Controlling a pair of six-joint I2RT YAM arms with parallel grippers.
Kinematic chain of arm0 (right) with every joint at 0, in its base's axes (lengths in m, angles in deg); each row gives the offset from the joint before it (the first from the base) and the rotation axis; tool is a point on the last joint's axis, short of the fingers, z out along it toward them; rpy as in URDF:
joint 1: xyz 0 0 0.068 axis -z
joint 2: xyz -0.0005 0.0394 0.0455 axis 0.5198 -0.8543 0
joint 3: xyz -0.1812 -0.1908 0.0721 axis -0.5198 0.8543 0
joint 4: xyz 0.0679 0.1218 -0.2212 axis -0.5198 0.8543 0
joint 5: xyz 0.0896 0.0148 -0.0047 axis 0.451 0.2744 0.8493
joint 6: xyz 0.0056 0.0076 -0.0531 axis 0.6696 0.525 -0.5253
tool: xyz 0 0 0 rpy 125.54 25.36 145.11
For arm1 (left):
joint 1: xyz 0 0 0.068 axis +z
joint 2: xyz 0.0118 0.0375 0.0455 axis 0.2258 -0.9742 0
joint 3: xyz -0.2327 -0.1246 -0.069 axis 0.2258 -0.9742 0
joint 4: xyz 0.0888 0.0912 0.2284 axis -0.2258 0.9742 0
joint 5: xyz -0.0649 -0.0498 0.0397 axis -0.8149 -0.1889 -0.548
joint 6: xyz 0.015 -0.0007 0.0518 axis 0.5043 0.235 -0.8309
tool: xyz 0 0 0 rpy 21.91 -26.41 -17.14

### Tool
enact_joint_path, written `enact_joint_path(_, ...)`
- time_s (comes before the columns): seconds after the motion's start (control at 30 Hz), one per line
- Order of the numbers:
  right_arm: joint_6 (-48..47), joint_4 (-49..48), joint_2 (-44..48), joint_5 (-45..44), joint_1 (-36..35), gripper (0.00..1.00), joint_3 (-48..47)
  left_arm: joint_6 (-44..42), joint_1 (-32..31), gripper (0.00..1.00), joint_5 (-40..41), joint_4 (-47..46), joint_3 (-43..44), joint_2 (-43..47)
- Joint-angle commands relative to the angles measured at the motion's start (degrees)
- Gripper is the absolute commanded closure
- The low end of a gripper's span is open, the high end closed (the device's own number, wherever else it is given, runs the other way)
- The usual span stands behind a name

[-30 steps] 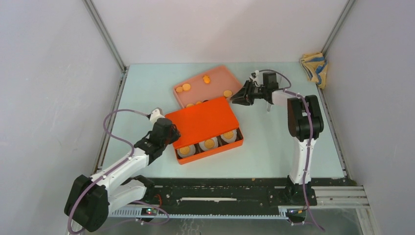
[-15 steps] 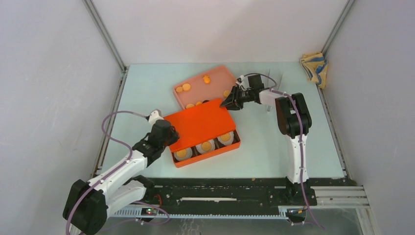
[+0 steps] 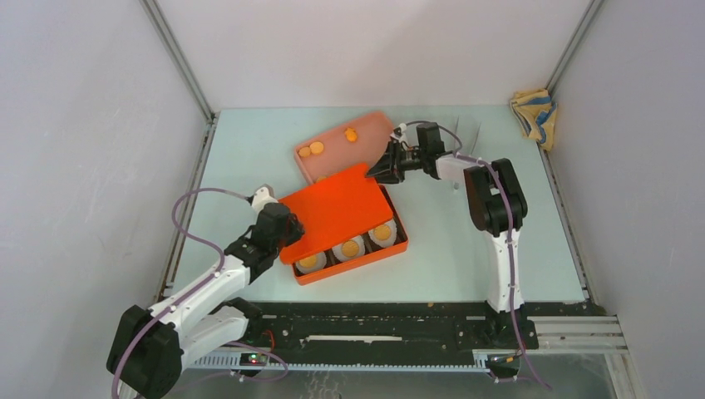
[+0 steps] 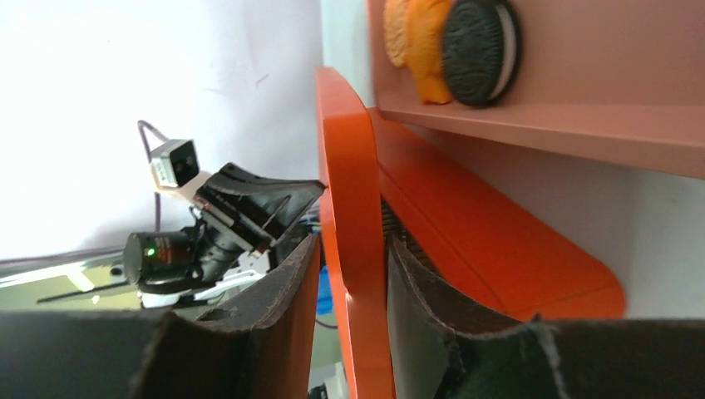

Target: Pack the cookies

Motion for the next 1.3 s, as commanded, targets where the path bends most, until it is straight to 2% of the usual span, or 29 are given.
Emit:
enact_joint_path(0.0,7.1,-9.5,4.2,7.7,-2.4,0.59,0.2,-1.4,0.2,1.00,-0.4,3.0,-1.9,0.0)
enact_joint_path(0.13,10.2,-13.6,4.3,9.0,-4.0,0.64,3.7,-2.0,0.2,1.00,0.0,3.1,-1.6,0.0)
enact_joint_path(0.2,11.4,-15.8,4.4,9.0,-4.5,0.70,5.9,-2.1,0.2,1.00,0.1,3.2,-1.5,0.0)
enact_joint_path(0.4,9.1,-14.2,7.3,7.1,-4.4,0.89,9.6,-2.4,0.2,1.00,0.0,4.4,-1.2,1.5)
enact_joint_path(0.5,9.1,-14.4,11.1,6.4,-3.9,0.93,12.3,-2.9,0.2,1.00,0.5,9.1,1.1,5.2)
enact_joint_path(0.6,5.0,-9.1,15.6,6.0,-3.5,0.95,14.8,-3.2,0.2,1.00,2.1,14.6,3.8,11.7)
enact_joint_path(0.7,-3.1,1.3,20.2,4.7,-2.7,0.96,16.2,-3.9,0.2,1.00,3.8,19.9,6.5,16.9)
enact_joint_path(0.87,-10.9,12.6,22.2,3.9,0.2,0.96,17.3,-4.0,0.2,1.00,4.3,24.4,7.8,19.8)
enact_joint_path(1.03,-12.1,12.5,21.8,2.4,2.8,0.96,19.0,-3.1,0.2,1.00,2.8,23.3,5.9,19.4)
enact_joint_path(1.17,-10.3,9.5,19.4,3.9,4.6,0.96,18.9,-2.5,0.2,1.00,2.8,22.7,4.6,19.2)
enact_joint_path(1.27,-11.9,11.2,17.1,5.7,6.4,0.96,17.9,-2.4,0.2,1.00,2.8,22.7,4.2,19.3)
